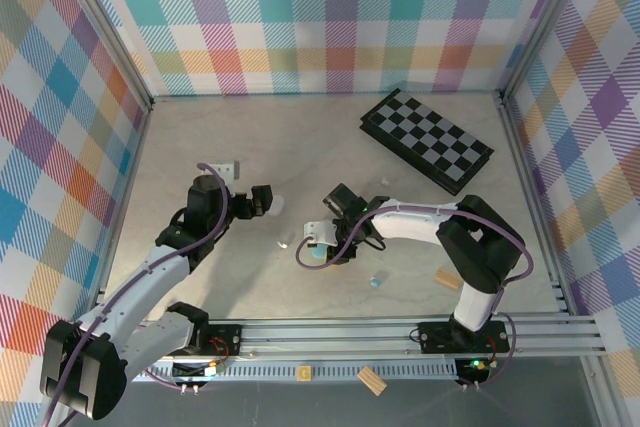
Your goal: Insert wireless bluetooth earbuds into charging case
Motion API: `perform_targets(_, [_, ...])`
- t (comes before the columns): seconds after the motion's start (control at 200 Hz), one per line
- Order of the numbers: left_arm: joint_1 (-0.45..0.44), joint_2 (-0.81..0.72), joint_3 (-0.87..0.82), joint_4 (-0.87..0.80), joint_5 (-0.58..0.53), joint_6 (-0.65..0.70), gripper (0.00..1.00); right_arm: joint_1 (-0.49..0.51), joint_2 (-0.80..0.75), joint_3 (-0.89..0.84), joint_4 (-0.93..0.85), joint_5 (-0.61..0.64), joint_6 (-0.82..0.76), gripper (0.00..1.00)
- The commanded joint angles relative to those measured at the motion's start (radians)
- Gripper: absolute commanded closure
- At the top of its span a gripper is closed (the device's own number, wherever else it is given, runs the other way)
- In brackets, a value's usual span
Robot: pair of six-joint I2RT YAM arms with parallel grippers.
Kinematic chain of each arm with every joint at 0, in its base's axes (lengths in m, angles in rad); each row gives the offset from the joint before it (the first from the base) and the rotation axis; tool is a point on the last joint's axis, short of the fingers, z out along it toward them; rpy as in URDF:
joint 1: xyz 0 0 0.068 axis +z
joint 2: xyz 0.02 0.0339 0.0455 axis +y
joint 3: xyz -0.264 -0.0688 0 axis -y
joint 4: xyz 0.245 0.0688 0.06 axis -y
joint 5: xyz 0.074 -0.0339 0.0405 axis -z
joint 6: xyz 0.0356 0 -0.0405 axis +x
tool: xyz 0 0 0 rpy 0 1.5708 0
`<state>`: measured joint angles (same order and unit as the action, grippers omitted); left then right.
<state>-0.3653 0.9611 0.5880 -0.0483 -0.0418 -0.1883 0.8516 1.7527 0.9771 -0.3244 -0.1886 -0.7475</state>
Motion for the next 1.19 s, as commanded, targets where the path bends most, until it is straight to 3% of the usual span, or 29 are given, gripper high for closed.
perform_targets(0.0, [-0.021,0.0,0.001,0.059,0.041,0.044,0.0,-0.011,-0.052,0.016,-0.029,-0.059,0.013,0.63])
perform_targets(0.17, [-0.088,-0.002,-0.045,0.244,0.19,0.192,0.0,-0.075,-0.165,0.009,-0.059,-0.119,0.063,0.65])
perform_targets(0.28, [-0.124,0.012,-0.065,0.359,0.374,0.307,0.0,-0.121,-0.248,0.017,-0.113,-0.139,0.083,0.66])
perform_targets(0.465, [-0.16,0.048,-0.041,0.38,0.653,0.403,0.01,-0.176,-0.367,0.07,-0.247,-0.182,0.086,0.69])
perform_targets(0.575, [-0.189,0.066,-0.031,0.388,0.764,0.442,0.05,-0.187,-0.411,0.118,-0.313,-0.234,0.082,0.7])
perform_targets(0.865, [-0.273,0.163,0.045,0.388,0.864,0.438,0.11,-0.188,-0.458,0.197,-0.349,-0.386,0.085,0.71])
perform_targets(1.19, [-0.288,0.174,0.058,0.409,0.892,0.416,0.34,-0.187,-0.462,0.221,-0.365,-0.457,0.073,0.71])
